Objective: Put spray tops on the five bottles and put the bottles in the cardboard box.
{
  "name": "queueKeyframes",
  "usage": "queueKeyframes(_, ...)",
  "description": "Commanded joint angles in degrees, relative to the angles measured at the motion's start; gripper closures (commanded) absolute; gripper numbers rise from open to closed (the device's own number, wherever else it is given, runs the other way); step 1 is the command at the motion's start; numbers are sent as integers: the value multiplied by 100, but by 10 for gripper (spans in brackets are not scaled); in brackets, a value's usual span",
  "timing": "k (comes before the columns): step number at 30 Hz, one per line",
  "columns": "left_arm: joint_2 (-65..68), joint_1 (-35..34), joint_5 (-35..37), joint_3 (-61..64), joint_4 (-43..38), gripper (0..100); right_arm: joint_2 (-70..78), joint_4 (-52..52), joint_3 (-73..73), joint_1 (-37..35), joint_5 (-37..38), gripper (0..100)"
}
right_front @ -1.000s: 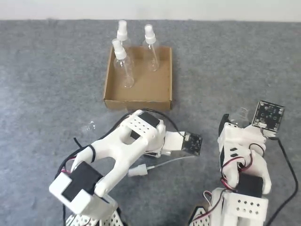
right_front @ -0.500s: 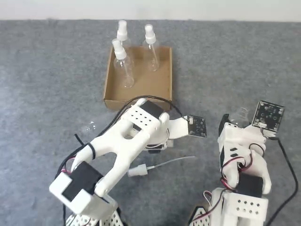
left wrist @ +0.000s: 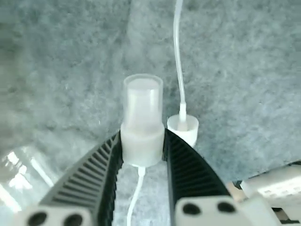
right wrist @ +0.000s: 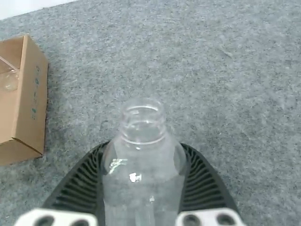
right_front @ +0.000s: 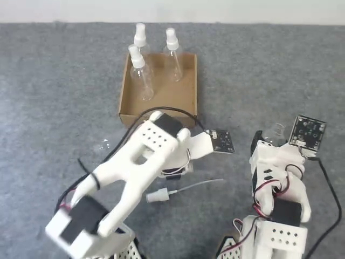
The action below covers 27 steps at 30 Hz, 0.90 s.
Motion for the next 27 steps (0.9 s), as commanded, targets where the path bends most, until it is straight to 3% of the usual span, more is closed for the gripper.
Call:
queueKeyframes(1, -1064, -53, 229, -233, 431, 960, -180, -101, -18, 75, -44, 979)
queueKeyframes(6, -1591, -53, 712, -233, 642, 957, -180, -101, -18, 75, -53, 979)
queueKeyframes(13, -1987, -53, 818, -233, 985, 960, -180, -92, -18, 57, -62, 979)
queueKeyframes(27, -3042, -44, 1679, -242, 870, 960, -180, -127, 88, 13, -79, 979)
